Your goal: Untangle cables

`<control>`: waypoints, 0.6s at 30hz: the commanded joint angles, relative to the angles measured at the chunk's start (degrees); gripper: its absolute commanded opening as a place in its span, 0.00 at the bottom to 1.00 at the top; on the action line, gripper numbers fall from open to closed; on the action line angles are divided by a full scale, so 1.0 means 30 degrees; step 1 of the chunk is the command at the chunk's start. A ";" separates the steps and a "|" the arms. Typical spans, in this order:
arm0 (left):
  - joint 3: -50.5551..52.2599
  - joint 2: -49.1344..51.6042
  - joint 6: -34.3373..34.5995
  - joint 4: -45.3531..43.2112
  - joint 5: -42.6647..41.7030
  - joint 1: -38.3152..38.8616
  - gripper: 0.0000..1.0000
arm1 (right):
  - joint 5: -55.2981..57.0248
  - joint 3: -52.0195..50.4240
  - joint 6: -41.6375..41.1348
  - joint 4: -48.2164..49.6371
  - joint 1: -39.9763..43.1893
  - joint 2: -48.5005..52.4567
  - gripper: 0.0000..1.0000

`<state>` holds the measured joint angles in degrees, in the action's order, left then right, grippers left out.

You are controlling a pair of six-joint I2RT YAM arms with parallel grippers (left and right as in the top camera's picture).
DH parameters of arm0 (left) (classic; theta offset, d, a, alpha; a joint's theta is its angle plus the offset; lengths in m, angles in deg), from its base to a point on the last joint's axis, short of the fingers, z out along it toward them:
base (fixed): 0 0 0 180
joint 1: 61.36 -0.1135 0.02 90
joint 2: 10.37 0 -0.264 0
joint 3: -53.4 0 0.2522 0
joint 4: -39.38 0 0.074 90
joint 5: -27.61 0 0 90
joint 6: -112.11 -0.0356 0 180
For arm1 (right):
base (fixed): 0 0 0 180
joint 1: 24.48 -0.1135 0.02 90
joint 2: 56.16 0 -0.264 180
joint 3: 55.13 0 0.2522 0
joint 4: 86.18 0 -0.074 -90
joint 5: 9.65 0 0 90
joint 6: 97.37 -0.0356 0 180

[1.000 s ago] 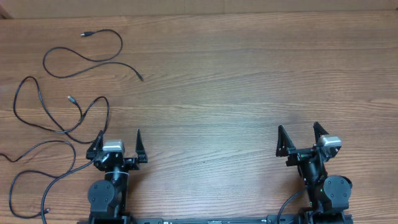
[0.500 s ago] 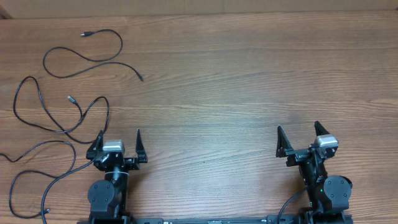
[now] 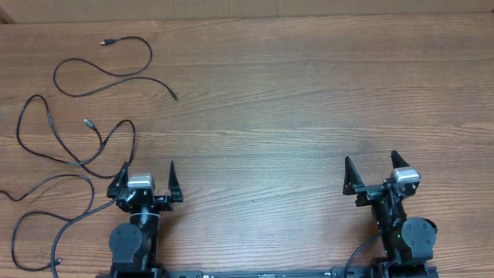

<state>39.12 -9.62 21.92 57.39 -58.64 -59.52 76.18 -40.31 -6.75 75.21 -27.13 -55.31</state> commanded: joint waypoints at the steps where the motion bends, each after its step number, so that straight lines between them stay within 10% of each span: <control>1: 0.0080 -0.0168 0.0124 -0.0051 0.0240 -0.0109 1.00 | 0.0211 -0.0189 -0.0189 0.0007 0.0044 -0.0226 1.00; 18: 0.0080 -0.0168 0.0124 -0.0051 0.0233 -0.0109 1.00 | 0.0539 -0.0189 0.0903 -0.0051 0.0051 -0.0226 1.00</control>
<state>39.12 -9.62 21.94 57.39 -58.66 -59.52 76.97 -40.31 -6.62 74.89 -27.13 -55.31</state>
